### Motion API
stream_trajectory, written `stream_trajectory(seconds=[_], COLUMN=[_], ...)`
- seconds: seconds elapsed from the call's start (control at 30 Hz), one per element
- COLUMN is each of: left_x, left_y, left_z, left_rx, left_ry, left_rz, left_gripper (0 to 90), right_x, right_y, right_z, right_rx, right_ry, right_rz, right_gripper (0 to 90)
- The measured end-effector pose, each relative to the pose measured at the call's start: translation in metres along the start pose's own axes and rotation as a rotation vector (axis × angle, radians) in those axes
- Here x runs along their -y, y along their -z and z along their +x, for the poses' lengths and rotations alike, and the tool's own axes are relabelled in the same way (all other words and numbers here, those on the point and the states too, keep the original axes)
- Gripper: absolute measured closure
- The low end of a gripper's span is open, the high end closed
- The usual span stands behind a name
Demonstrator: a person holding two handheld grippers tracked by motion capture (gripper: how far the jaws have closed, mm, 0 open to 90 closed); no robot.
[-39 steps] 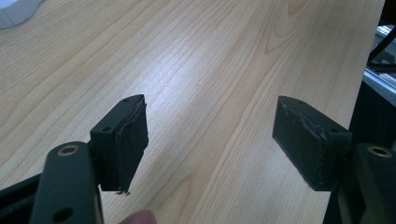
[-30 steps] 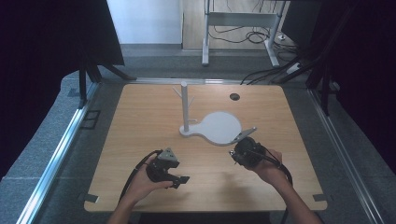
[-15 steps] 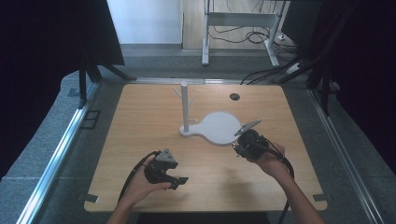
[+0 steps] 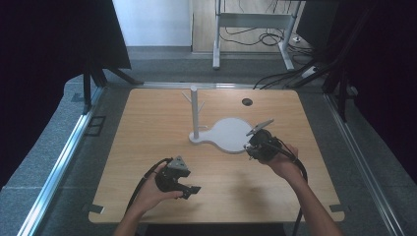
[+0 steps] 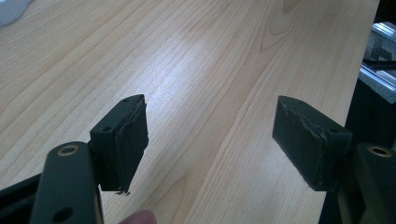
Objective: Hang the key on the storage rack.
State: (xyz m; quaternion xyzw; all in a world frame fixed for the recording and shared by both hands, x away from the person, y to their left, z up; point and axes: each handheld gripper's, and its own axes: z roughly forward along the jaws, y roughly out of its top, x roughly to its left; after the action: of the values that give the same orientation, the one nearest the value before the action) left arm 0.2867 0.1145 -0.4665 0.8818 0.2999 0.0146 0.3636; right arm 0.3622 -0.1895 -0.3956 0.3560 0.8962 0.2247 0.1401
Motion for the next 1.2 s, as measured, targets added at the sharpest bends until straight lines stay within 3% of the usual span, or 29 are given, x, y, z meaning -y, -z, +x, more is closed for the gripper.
stream_trajectory(seconds=[0.5, 0.6, 0.7, 0.97, 1.2], left_x=[0.000, 0.001, 0.001, 0.001, 0.001], left_y=[-0.001, 0.000, 0.001, 0.002, 0.000], left_z=[-0.001, 0.000, 0.002, 0.001, 0.000], left_rx=[0.011, 0.008, 0.009, 0.019, 0.023], left_ry=[-0.017, 0.001, -0.006, -0.009, -0.009], left_rz=[0.013, 0.001, 0.008, 0.002, 0.003], left_gripper=[27.1, 27.1, 27.1, 27.1, 27.2], right_x=[-0.041, -0.051, -0.060, -0.076, -0.086], right_y=[-0.010, -0.012, -0.016, -0.026, -0.032], right_z=[-0.004, -0.004, -0.004, -0.014, -0.018], right_rx=[-0.002, 0.001, 0.004, 0.006, 0.006], right_ry=[0.014, 0.019, 0.021, -0.015, -0.018], right_rz=[0.018, 0.018, 0.020, 0.021, 0.017], right_gripper=[85.0, 85.0, 85.0, 84.9, 84.9])
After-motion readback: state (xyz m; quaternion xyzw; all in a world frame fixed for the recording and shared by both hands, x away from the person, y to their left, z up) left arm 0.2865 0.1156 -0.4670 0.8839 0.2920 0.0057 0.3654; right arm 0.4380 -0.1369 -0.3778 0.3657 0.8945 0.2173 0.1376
